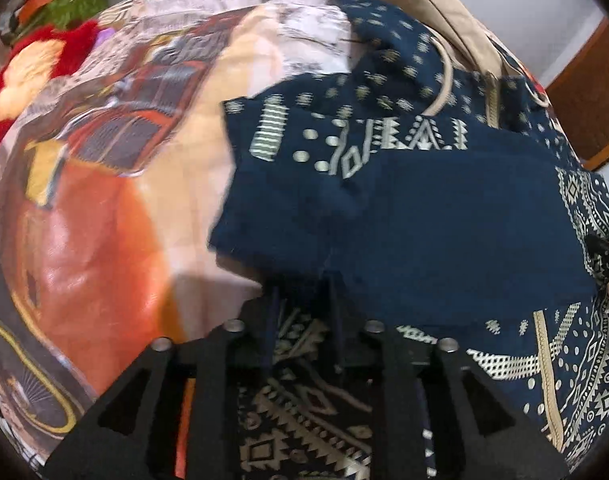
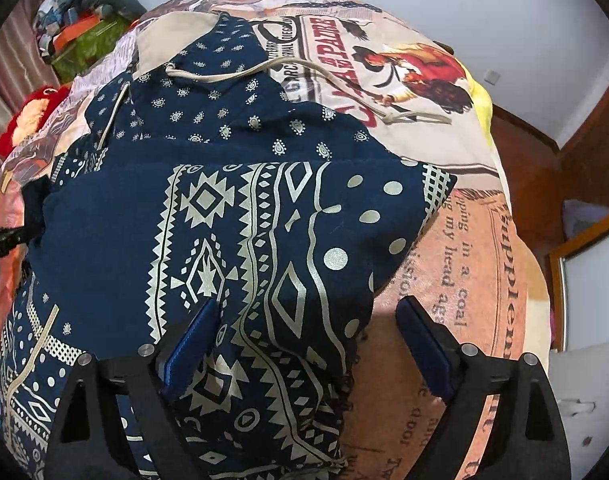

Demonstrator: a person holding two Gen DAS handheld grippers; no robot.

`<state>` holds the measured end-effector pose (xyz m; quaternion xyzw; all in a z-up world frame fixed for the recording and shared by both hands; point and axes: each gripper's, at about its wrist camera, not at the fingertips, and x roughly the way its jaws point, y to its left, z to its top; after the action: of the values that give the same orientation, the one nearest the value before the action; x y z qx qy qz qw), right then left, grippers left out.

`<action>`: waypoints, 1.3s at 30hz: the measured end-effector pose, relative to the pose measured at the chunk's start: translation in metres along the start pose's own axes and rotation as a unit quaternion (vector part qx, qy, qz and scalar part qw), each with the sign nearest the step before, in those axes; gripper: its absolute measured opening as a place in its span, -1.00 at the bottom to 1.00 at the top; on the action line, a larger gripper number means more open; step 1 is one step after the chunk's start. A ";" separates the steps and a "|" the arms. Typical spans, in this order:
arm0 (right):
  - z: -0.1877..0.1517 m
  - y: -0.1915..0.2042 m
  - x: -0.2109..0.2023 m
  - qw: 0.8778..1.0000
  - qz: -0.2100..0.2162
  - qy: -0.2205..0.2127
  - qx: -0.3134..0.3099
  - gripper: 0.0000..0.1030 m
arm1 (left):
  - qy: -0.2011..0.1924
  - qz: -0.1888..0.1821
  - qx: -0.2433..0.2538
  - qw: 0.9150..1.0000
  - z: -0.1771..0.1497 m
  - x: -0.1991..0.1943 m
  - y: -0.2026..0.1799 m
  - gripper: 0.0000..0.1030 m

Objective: Fold large clothes

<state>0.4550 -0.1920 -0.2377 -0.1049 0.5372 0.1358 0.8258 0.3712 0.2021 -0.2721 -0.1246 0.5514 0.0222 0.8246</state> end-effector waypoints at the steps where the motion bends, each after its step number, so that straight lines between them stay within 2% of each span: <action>1: 0.000 0.000 0.000 1.000 0.000 0.000 0.000 0.76 | -0.003 -0.001 -0.005 1.000 -0.001 -0.003 0.004 -0.37; 5: 0.000 0.000 0.001 1.000 -0.001 -0.001 -0.001 0.76 | -0.011 0.036 -0.015 0.999 -0.003 -0.017 0.020 -0.37; 9: 0.000 0.000 0.000 1.000 -0.001 0.001 -0.002 0.76 | -0.021 0.057 -0.018 0.998 -0.001 -0.034 0.029 -0.37; 13: 0.006 -0.001 -0.007 1.000 0.001 0.004 0.004 0.76 | -0.048 0.061 0.003 0.997 0.016 -0.053 0.023 -0.37; 16: 0.017 -0.003 -0.026 1.000 0.005 -0.019 0.010 0.76 | -0.070 0.057 0.022 0.996 0.032 -0.070 0.010 -0.35; 19: 0.036 -0.002 -0.051 0.998 0.009 -0.054 0.011 0.76 | -0.096 0.048 0.043 0.993 0.050 -0.086 -0.010 -0.22; 21: 0.049 0.001 -0.066 0.997 0.014 -0.076 0.009 0.76 | -0.116 0.042 0.054 0.991 0.061 -0.097 -0.021 -0.02; 25: 0.078 0.011 -0.086 0.993 0.026 -0.111 0.005 0.76 | -0.146 0.029 0.064 0.987 0.091 -0.107 -0.045 0.11; 29: 0.109 0.028 -0.092 0.989 0.035 -0.141 -0.007 0.76 | -0.161 0.026 0.071 0.984 0.121 -0.099 -0.062 0.29; 32: 0.137 0.042 -0.081 0.988 0.036 -0.152 -0.015 0.76 | -0.158 0.029 0.065 0.985 0.144 -0.083 -0.068 0.29; 39: 0.191 0.055 -0.010 0.993 0.056 -0.107 0.006 0.76 | -0.113 0.006 0.013 0.993 0.190 -0.021 -0.057 0.30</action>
<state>0.5967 -0.0806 -0.1533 -0.0544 0.4513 0.1886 0.8705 0.5446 0.1923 -0.1741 -0.1071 0.4554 0.0335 0.8832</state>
